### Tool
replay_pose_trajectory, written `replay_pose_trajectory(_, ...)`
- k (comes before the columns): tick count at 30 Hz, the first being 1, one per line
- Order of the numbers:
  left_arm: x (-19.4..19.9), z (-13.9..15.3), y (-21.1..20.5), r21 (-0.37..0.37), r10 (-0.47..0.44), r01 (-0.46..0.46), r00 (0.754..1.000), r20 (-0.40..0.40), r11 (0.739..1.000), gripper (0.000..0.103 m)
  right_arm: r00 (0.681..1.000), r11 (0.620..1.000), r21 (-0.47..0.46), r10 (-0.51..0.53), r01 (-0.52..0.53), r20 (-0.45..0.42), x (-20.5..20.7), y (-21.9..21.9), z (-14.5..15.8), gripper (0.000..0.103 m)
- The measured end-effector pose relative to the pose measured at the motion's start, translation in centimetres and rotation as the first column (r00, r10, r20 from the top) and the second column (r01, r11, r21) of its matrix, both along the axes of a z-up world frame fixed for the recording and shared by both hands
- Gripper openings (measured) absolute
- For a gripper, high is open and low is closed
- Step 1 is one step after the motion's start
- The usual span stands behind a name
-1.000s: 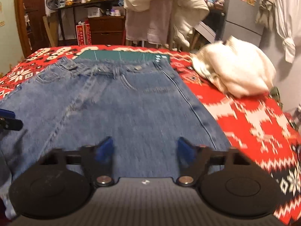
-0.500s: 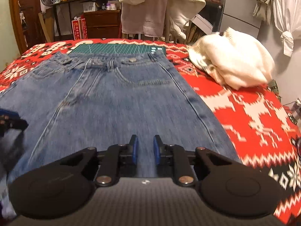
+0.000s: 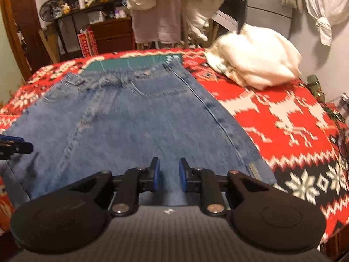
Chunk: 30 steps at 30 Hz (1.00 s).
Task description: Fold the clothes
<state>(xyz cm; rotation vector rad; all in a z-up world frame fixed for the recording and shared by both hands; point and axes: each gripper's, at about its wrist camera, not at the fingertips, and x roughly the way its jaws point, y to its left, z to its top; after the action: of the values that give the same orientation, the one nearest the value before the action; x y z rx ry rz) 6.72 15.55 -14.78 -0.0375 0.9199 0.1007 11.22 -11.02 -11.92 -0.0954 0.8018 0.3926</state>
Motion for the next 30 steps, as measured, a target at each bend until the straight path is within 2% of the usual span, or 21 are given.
replay_pose_trajectory(11,5.8,0.2,-0.3,-0.01,-0.049,0.049,0.999,-0.006,0.999,0.029,0.997,0.997,0.016,0.082,-0.082,-0.009,5.8,6.0,0.0,0.021)
replay_pose_trajectory(19,8.1,-1.1,0.1,-0.006,-0.051,0.051,0.998,-0.023,0.999,0.029,0.996,0.997,-0.002,0.076,-0.076,-0.037,8.6,7.5,-0.9,0.021)
replay_pose_trajectory(26,7.6,-1.6,-1.3,0.054,-0.115,0.114,0.993,0.008,0.992,0.029,0.994,0.995,-0.023,0.096,-0.097,-0.051,7.8,8.3,-1.9,0.021)
replay_pose_trajectory(30,6.5,-1.7,-1.7,0.042,-0.133,0.133,0.991,0.0,0.99,0.029,0.992,0.991,-0.054,0.118,-0.12,-0.045,6.0,8.3,-1.9,0.022)
